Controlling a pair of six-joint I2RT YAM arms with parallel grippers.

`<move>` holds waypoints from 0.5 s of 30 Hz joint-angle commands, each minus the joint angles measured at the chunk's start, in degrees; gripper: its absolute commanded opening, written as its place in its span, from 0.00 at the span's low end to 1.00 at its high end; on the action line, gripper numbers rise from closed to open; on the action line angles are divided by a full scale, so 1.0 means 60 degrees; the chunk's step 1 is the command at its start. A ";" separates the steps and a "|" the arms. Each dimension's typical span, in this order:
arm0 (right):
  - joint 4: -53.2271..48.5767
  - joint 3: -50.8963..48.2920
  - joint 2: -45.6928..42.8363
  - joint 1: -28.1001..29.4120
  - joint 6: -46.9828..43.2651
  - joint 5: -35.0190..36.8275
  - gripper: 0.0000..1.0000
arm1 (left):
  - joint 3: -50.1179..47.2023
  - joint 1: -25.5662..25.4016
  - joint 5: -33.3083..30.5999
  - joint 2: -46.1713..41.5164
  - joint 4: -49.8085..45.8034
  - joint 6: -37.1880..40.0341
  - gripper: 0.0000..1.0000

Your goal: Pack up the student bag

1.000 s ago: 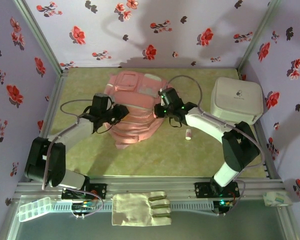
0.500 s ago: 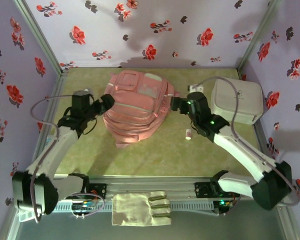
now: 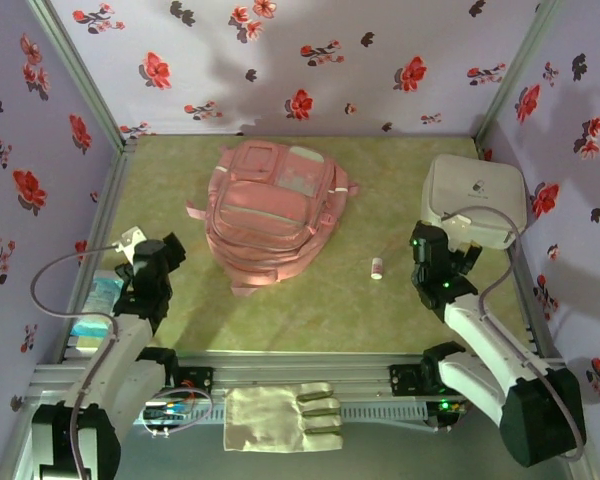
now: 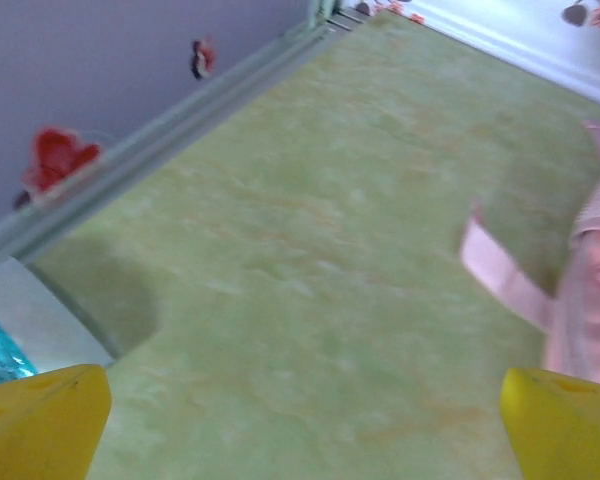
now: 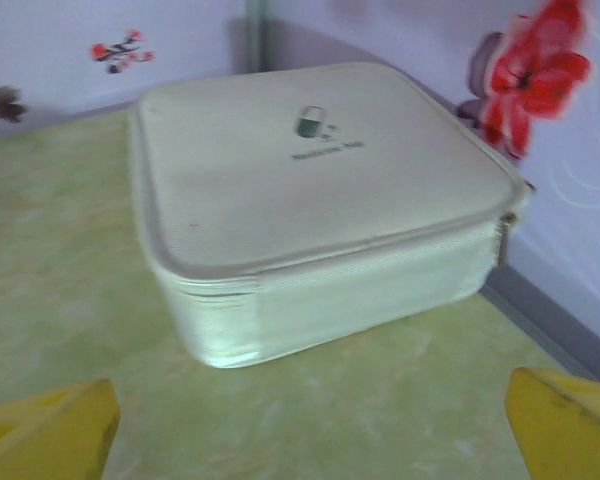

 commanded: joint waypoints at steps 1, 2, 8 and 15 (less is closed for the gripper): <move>0.2183 -0.0648 0.0383 -0.0155 -0.0417 0.0793 0.99 | -0.0348 0.0105 -0.1091 0.0318 0.2682 0.1555 1.00; 0.2652 -0.0799 0.0614 -0.0191 -0.0633 0.0927 0.99 | -0.0603 0.0131 -0.1098 0.0607 0.3172 0.1886 1.00; 0.5049 -0.1277 0.2230 -0.0677 -0.1225 0.0783 0.99 | -0.1235 0.0271 0.0602 0.2776 0.6523 0.3901 1.00; 0.6194 -0.0945 0.3699 -0.1307 -0.1644 -0.0349 0.99 | -0.1058 0.0547 0.2575 0.4810 0.8740 0.4479 1.00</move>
